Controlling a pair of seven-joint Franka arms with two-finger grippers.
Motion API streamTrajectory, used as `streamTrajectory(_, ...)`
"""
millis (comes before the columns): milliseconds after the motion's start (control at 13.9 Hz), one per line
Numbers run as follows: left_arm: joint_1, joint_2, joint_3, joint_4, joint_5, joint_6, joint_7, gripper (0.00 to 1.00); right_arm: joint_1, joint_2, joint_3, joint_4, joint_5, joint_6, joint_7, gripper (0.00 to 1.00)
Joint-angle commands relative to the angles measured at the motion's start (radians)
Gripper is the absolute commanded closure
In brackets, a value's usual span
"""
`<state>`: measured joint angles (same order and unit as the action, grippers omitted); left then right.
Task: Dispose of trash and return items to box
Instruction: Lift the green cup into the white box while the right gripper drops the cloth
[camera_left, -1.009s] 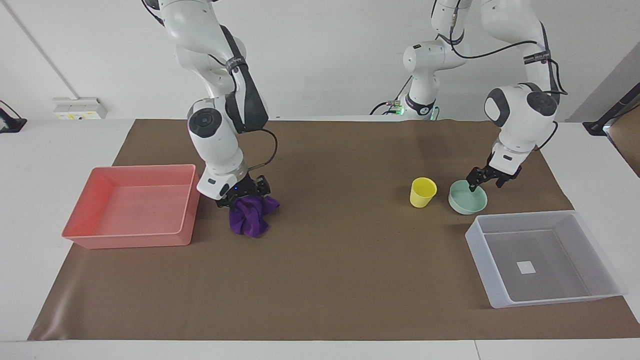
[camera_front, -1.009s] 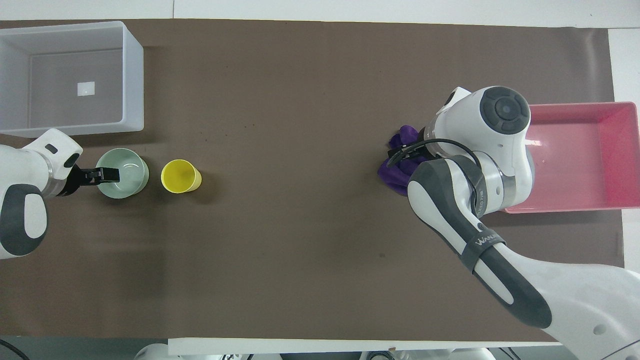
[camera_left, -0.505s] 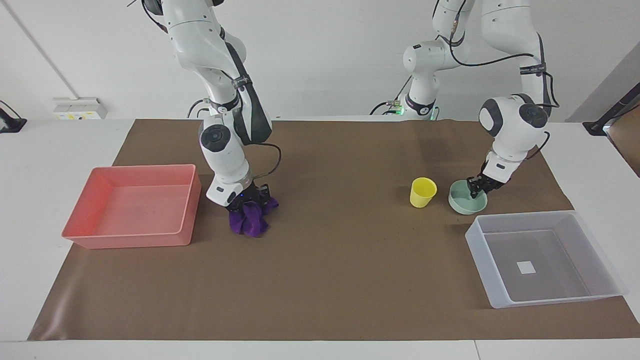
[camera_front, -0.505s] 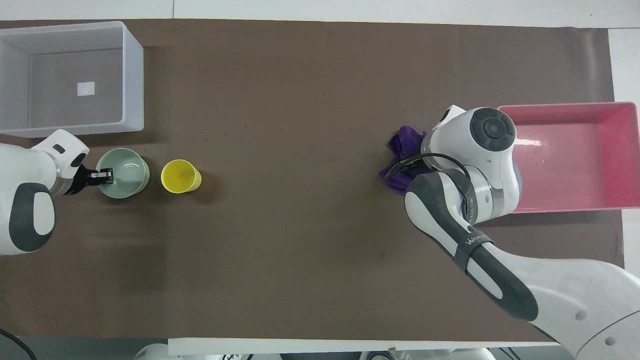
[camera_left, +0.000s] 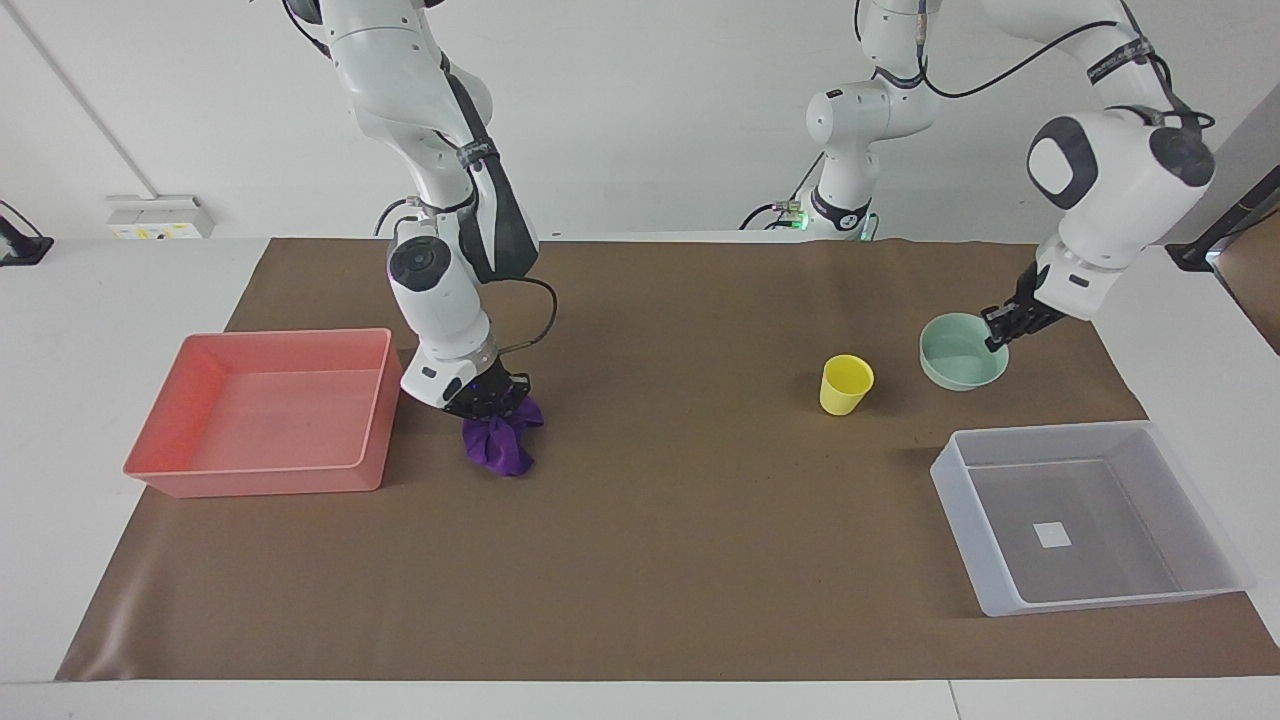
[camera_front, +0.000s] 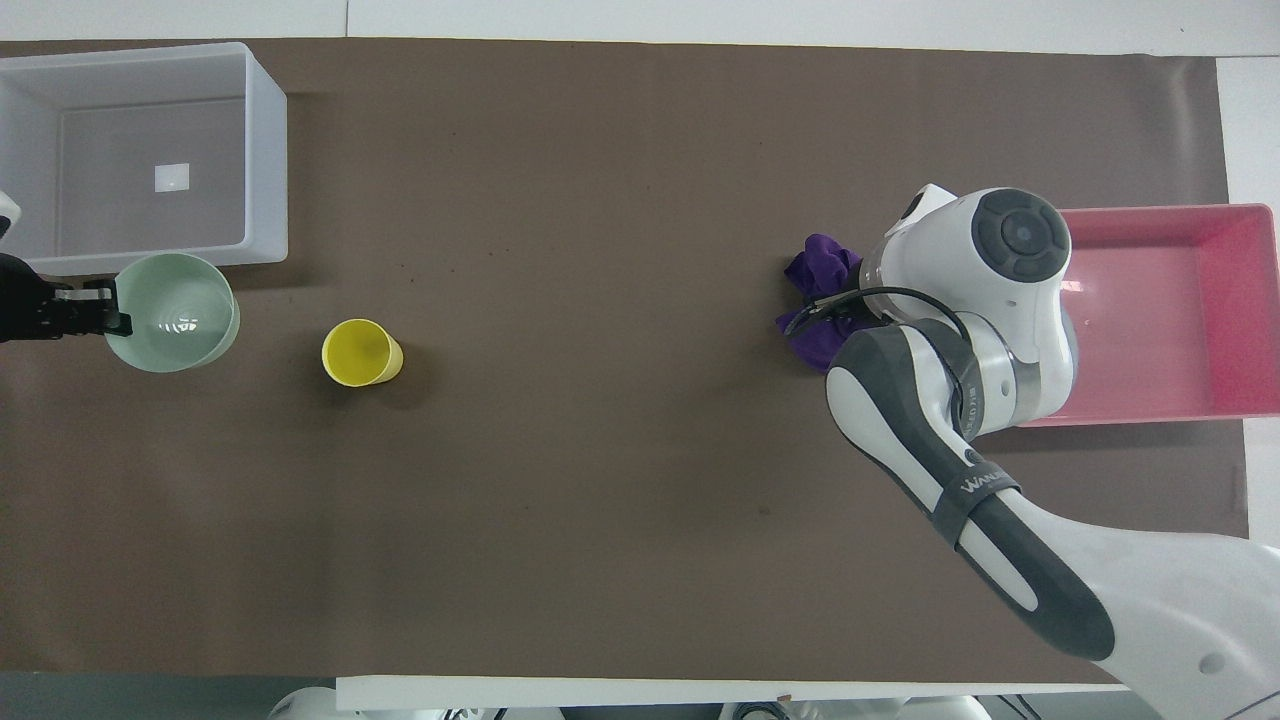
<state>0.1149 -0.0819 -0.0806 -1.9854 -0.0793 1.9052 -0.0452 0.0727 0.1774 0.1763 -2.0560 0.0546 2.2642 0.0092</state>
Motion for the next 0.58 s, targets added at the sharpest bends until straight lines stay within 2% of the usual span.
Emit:
streamTrajectory(0,0.032,0.091,-0.024,0.118,-0.042,-0.031,-0.022,1.0,-0.053,-0.074,0.008,0.101,-0.009,-0.193,0.012,1.0)
streamTrajectory(144,0.046,0.14,-0.024,0.157,-0.054,0.023,-0.022,1.0,-0.097,-0.145,0.008,0.122,-0.009,-0.271,0.006,1.0)
streamTrajectory(360,0.066,0.322,-0.021,0.278,-0.071,0.159,-0.025,1.0,-0.198,-0.234,0.006,0.12,-0.015,-0.35,-0.015,1.0)
streamTrajectory(505,0.068,0.426,-0.019,0.324,-0.066,0.254,-0.025,1.0,-0.301,-0.24,0.008,0.11,-0.018,-0.37,-0.122,0.99)
